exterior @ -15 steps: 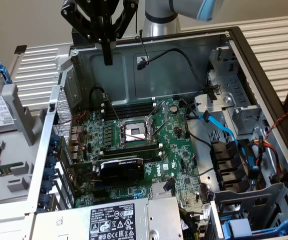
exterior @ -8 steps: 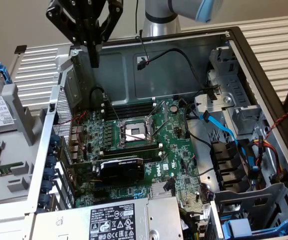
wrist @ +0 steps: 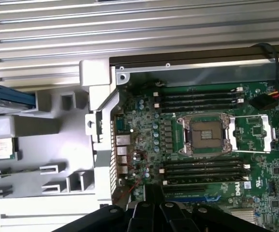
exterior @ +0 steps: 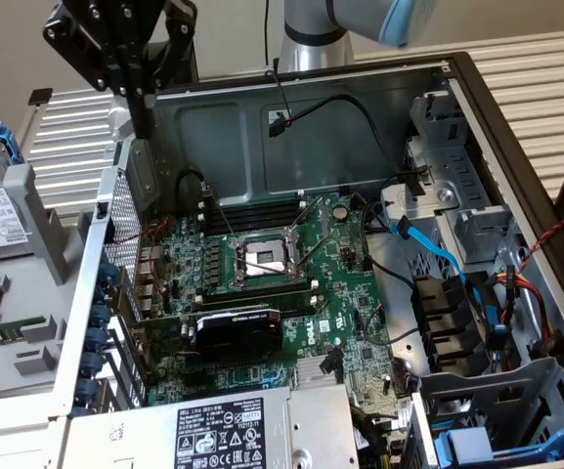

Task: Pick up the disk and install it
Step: 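Reach for the disk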

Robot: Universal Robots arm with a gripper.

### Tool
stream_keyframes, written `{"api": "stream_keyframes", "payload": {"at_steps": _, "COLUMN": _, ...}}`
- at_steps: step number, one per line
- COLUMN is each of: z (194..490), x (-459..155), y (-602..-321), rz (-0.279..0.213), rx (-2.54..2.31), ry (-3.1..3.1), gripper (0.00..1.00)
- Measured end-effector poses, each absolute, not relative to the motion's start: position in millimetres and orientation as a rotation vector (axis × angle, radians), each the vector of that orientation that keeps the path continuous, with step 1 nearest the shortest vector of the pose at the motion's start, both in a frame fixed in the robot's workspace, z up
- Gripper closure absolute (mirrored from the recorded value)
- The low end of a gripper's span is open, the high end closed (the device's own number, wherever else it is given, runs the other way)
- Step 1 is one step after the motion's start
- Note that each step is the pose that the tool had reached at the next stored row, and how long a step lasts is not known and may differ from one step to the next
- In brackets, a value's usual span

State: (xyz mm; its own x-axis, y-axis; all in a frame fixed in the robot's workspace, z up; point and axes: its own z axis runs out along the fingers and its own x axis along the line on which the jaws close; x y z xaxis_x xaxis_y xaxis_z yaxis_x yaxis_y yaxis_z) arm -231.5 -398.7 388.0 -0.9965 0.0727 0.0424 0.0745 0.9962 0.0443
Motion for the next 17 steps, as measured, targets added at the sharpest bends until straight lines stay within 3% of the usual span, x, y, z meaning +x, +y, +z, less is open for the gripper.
{"api": "stream_keyframes", "payload": {"at_steps": 17, "z": 384.5, "x": -293.4, "y": -376.9, "rz": -0.052, "rx": -0.115, "ry": -3.061, "gripper": 0.89}}
